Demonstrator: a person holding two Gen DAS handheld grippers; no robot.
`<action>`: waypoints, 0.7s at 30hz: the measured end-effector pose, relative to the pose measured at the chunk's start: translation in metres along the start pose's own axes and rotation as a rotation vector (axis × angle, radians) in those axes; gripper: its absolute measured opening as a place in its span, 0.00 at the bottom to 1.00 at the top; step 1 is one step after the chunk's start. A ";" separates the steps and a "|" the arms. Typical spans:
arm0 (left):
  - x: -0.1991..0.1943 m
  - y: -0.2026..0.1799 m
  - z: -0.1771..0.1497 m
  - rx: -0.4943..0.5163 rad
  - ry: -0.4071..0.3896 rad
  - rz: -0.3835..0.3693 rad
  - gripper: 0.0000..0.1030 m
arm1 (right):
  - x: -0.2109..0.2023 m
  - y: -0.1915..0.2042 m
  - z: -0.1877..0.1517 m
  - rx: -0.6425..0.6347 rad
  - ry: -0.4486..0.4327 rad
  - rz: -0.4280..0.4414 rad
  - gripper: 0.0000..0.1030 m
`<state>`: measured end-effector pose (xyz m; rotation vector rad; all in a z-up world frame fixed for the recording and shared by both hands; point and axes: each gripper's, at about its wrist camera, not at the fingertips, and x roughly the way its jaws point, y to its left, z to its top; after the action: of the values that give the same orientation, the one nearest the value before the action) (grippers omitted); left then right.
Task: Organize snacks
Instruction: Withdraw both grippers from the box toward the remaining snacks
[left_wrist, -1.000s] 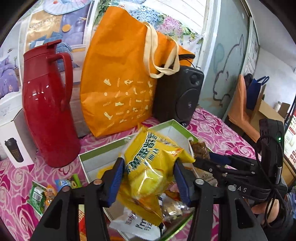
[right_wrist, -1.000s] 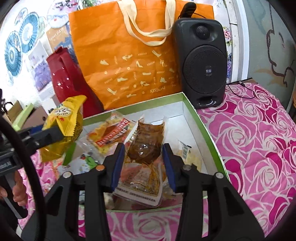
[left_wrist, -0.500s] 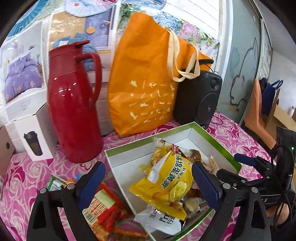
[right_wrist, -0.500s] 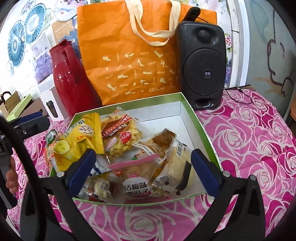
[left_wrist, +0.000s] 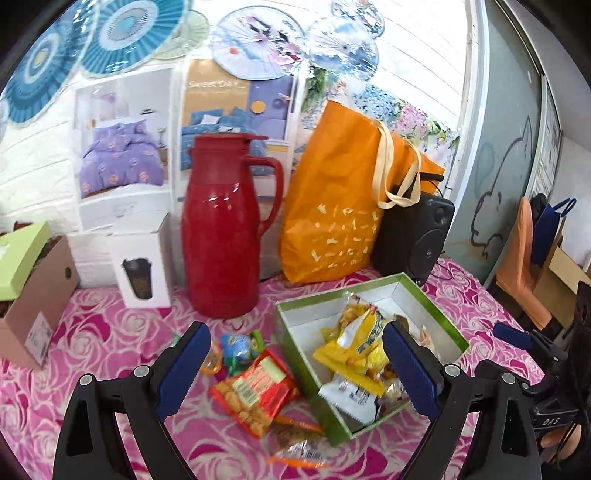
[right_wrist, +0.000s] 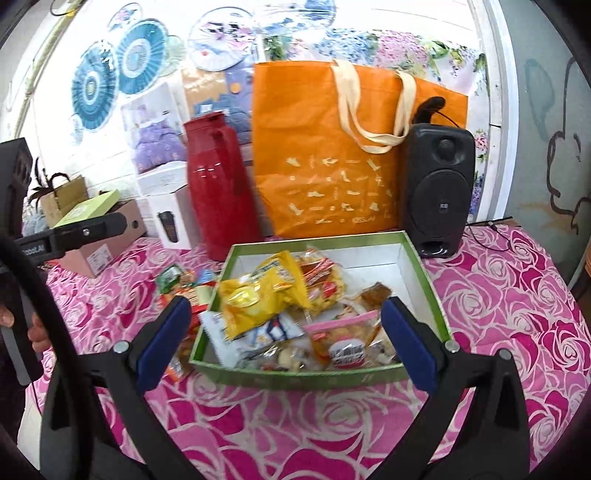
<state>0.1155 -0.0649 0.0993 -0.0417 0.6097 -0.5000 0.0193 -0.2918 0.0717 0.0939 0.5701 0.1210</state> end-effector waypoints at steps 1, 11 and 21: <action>-0.003 0.002 -0.006 -0.006 0.006 0.000 0.94 | -0.001 0.006 -0.005 -0.001 0.014 0.016 0.99; -0.022 0.034 -0.108 -0.110 0.162 0.001 0.94 | 0.027 0.056 -0.059 -0.009 0.193 0.163 0.99; -0.006 0.046 -0.172 -0.209 0.296 -0.040 0.81 | 0.048 0.074 -0.075 0.004 0.255 0.163 0.77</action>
<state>0.0349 -0.0034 -0.0469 -0.1805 0.9517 -0.4835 0.0123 -0.2074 -0.0073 0.1294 0.8167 0.2930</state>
